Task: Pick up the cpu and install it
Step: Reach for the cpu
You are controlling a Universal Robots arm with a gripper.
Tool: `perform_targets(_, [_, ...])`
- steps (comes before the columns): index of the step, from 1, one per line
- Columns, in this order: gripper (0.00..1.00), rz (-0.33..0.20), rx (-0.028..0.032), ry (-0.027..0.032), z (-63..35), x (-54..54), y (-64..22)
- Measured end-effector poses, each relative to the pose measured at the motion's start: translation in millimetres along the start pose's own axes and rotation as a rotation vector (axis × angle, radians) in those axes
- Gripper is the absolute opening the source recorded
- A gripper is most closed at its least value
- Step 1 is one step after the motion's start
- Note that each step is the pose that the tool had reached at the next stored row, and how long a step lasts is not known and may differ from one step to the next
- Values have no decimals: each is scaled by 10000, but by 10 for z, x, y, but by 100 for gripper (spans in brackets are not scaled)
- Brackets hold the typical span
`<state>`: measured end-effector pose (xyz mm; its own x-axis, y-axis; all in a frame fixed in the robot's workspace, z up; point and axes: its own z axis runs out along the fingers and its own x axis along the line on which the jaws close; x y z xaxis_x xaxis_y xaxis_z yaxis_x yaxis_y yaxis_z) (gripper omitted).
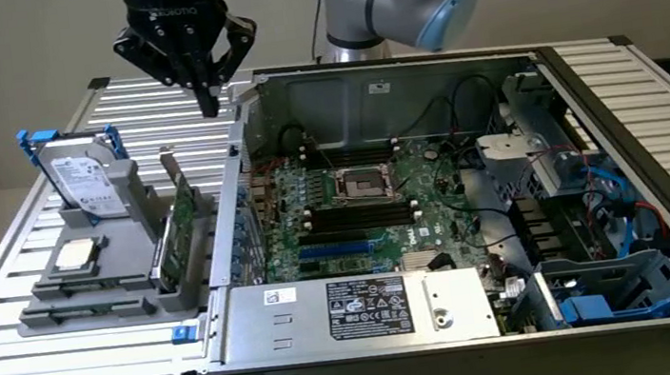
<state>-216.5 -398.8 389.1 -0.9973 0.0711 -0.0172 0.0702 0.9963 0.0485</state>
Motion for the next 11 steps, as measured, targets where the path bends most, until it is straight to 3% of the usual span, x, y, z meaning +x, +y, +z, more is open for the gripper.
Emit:
perform_targets(8, [10,3,3,52,6,363,-25])
perform_targets(11, [10,6,6,98,14,498,-28])
